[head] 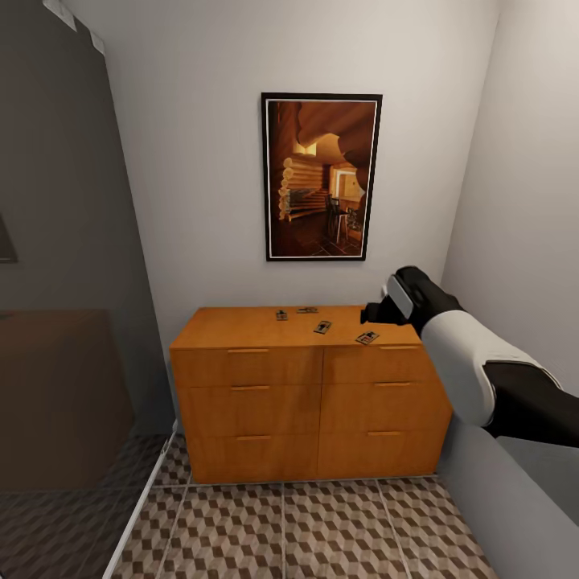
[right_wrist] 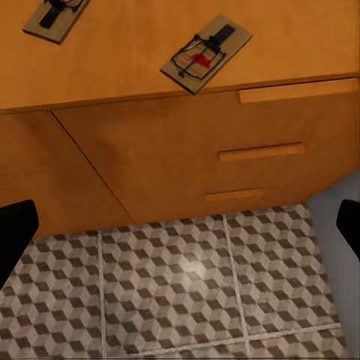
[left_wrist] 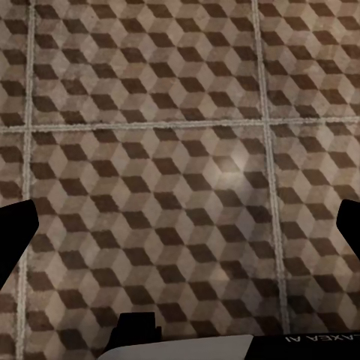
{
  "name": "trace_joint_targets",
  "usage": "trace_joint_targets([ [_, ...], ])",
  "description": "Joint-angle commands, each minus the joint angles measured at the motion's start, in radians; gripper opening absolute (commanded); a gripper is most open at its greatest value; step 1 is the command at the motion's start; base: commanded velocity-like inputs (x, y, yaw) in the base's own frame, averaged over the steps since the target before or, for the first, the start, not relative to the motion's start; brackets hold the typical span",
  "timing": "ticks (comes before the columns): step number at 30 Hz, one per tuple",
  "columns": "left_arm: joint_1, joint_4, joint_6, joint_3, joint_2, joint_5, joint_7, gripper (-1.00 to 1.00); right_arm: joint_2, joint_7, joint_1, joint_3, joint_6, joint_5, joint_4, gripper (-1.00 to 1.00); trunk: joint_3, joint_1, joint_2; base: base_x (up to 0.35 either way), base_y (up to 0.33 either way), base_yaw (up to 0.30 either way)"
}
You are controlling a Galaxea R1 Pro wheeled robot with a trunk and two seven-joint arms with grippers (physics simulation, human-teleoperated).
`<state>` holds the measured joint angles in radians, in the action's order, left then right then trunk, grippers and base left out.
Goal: Take the four mousetraps from the cabinet in the bathroom and place them on the bathroom floor. Make sure all four end up on the same floor surface, and ensure that at least two of them are either under or directly next to the same bathroom sink.
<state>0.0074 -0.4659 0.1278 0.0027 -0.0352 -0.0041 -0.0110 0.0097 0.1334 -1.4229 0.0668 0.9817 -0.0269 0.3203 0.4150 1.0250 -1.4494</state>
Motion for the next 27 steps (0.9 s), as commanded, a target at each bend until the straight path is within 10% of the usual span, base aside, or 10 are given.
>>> trace_joint_targets([
  [1, 0.0, -0.001, 0.001, 0.0, 0.0, 0.0, -0.001, 1.0, -0.003, 0.008, -0.001, 0.007, 0.003, -0.004, -0.01, 1.0, 0.001, 0.0, -0.001, 0.0, 0.0, 0.0],
  [27, 0.0, -0.001, 0.001, 0.0, 0.0, 0.0, -0.001, 1.0, -0.013, 0.009, -0.001, 0.004, 0.006, -0.004, -0.081, 1.0, 0.001, 0.0, -0.001, 0.039, 0.0, 0.0],
])
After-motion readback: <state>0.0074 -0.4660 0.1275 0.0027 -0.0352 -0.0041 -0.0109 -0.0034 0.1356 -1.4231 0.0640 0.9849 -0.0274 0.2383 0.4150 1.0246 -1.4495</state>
